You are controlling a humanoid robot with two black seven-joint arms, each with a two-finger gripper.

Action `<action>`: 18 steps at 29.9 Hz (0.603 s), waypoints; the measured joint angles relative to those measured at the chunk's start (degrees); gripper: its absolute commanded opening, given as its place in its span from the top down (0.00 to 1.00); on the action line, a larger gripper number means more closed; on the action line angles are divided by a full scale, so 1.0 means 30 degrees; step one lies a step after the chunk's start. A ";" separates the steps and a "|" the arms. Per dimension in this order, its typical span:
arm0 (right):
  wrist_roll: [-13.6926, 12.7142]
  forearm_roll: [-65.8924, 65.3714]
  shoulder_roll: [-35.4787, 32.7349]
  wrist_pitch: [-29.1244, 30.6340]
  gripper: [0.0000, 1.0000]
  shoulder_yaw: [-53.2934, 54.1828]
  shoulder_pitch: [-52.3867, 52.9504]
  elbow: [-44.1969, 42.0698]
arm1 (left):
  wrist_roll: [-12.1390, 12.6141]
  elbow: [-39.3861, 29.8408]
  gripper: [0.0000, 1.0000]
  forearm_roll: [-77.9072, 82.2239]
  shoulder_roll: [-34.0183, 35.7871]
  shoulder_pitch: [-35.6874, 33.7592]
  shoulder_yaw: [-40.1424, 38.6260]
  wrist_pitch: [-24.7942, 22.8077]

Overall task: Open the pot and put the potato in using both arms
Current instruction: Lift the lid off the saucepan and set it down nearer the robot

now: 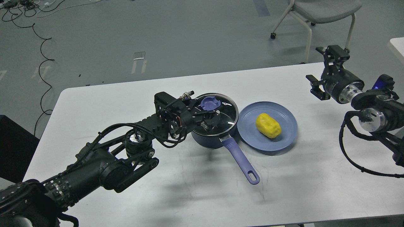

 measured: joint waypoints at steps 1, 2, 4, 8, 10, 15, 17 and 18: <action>0.0000 0.0000 0.0000 0.0000 0.00 0.0000 -0.0007 0.0000 | -0.0007 -0.0090 0.51 -0.0025 0.0049 -0.0060 -0.0024 0.0000; 0.0000 0.0000 0.0000 0.0000 0.00 0.0000 -0.0010 0.0000 | -0.0027 -0.0268 0.51 -0.0095 0.0164 -0.0153 -0.0080 0.0000; 0.0000 0.0000 0.0002 0.0000 0.00 0.0000 -0.0014 0.0008 | -0.0050 -0.0773 0.50 -0.0471 0.0588 -0.0512 -0.0170 -0.0004; 0.0000 0.0000 0.0025 0.0000 0.00 0.0027 -0.0006 0.0055 | -0.0049 -0.1681 0.51 -0.2009 0.2206 -0.1755 -0.0231 -0.0053; 0.0000 0.0000 0.0025 0.0001 0.00 0.0054 0.0028 0.0059 | -0.0046 -0.1785 0.51 -0.2537 0.3430 -0.2335 -0.0224 -0.0057; 0.0001 -0.0001 0.0027 0.0032 0.00 0.0056 0.0080 0.0061 | -0.0008 -0.1871 0.51 -0.2862 0.6726 -0.2296 0.0077 0.1151; 0.0001 0.0000 0.0029 0.0032 0.00 0.0054 0.0092 0.0060 | -0.0023 -0.1868 0.51 -0.2871 0.8140 -0.1327 0.0404 0.2349; 0.0001 0.0000 0.0029 0.0033 0.00 0.0049 0.0092 0.0058 | -0.0061 -0.1864 0.51 -0.2871 0.8785 -0.0768 0.0552 0.2878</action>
